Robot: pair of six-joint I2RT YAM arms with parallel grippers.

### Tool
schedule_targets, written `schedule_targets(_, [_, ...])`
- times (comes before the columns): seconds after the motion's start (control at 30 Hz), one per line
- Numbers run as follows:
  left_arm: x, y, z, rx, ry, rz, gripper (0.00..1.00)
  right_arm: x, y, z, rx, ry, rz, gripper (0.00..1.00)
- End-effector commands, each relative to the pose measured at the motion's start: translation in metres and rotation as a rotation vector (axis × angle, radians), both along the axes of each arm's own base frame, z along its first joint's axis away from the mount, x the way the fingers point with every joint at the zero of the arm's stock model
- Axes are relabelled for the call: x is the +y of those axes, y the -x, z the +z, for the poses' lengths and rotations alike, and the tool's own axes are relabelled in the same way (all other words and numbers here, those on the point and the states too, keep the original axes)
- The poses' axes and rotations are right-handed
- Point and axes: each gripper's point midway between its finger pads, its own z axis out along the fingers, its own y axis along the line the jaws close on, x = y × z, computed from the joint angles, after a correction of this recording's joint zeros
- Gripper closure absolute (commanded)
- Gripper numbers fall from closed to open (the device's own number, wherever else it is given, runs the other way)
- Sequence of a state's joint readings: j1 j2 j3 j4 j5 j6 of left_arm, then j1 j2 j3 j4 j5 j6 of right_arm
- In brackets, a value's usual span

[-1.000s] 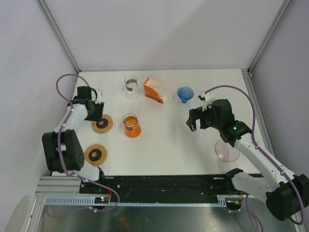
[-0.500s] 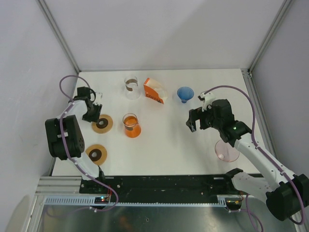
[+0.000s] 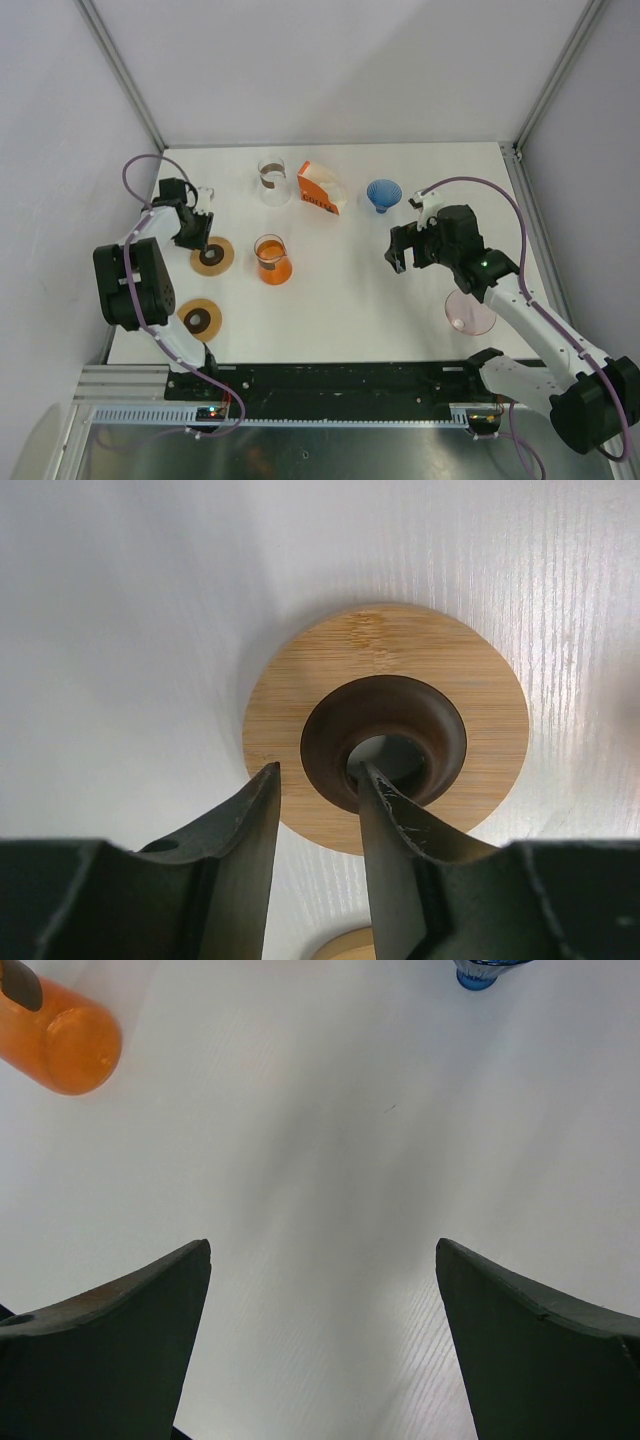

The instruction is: Place the coffee filter in the dripper

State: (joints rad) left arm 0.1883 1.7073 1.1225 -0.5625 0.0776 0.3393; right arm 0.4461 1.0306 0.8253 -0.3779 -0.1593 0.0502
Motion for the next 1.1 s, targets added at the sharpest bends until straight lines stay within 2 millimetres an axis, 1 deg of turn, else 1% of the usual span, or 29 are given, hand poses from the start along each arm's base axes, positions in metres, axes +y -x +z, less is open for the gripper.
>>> schedule_targets(0.0, [-0.003, -0.012, 0.006, -0.034, 0.016, 0.004, 0.59, 0.005, -0.005, 0.02, -0.045, -0.023, 0.014, 0.01])
schedule_targets(0.13, [0.001, -0.015, -0.004, -0.005, -0.004, 0.027, 0.62, 0.007, -0.005, 0.021, -0.047, -0.027, 0.02, 0.01])
schedule_targets(0.2, [-0.002, -0.013, -0.011, 0.015, -0.005, 0.029, 0.64, 0.007, -0.004, 0.02, -0.045, -0.028, 0.023, 0.01])
schedule_targets(0.3, [-0.009, -0.005, -0.025, 0.058, -0.009, 0.023, 0.68, 0.007, -0.004, 0.021, -0.047, -0.028, 0.021, 0.01])
schedule_targets(0.37, [-0.014, -0.002, -0.03, 0.07, -0.003, 0.022, 0.75, 0.007, -0.004, 0.022, -0.049, -0.028, 0.021, 0.01])
schedule_targets(0.43, [-0.017, -0.002, -0.03, 0.065, 0.002, 0.03, 0.9, 0.007, -0.004, 0.022, -0.05, -0.028, 0.021, 0.01])
schedule_targets(0.47, [-0.017, -0.004, -0.028, 0.058, 0.002, 0.037, 0.95, 0.006, -0.004, 0.022, -0.049, -0.028, 0.02, 0.01])
schedule_targets(0.5, [-0.017, -0.006, -0.023, 0.044, 0.001, 0.045, 0.97, 0.006, -0.003, 0.021, -0.048, -0.028, 0.02, 0.01])
schedule_targets(0.57, [-0.017, -0.01, -0.011, 0.01, 0.004, 0.055, 0.99, 0.006, -0.003, 0.02, -0.045, -0.025, 0.02, 0.01])
schedule_targets(0.7, [-0.019, -0.021, 0.032, -0.115, 0.007, 0.057, 1.0, 0.007, -0.002, 0.022, -0.051, -0.024, 0.023, 0.01])
schedule_targets(0.8, [-0.024, -0.022, 0.062, -0.191, 0.005, 0.039, 1.0, 0.011, 0.0, 0.025, -0.059, -0.034, 0.039, 0.01])
schedule_targets(0.93, [-0.036, -0.016, 0.087, -0.237, -0.009, -0.005, 1.0, 0.015, 0.003, 0.031, -0.074, -0.049, 0.053, 0.01])
schedule_targets(1.03, [-0.051, -0.01, 0.105, -0.262, -0.03, -0.063, 1.0, 0.017, 0.006, 0.035, -0.082, -0.06, 0.056, 0.01])
schedule_targets(1.07, [-0.061, -0.009, 0.117, -0.281, -0.034, -0.095, 1.0, 0.017, 0.007, 0.036, -0.084, -0.064, 0.057, 0.01])
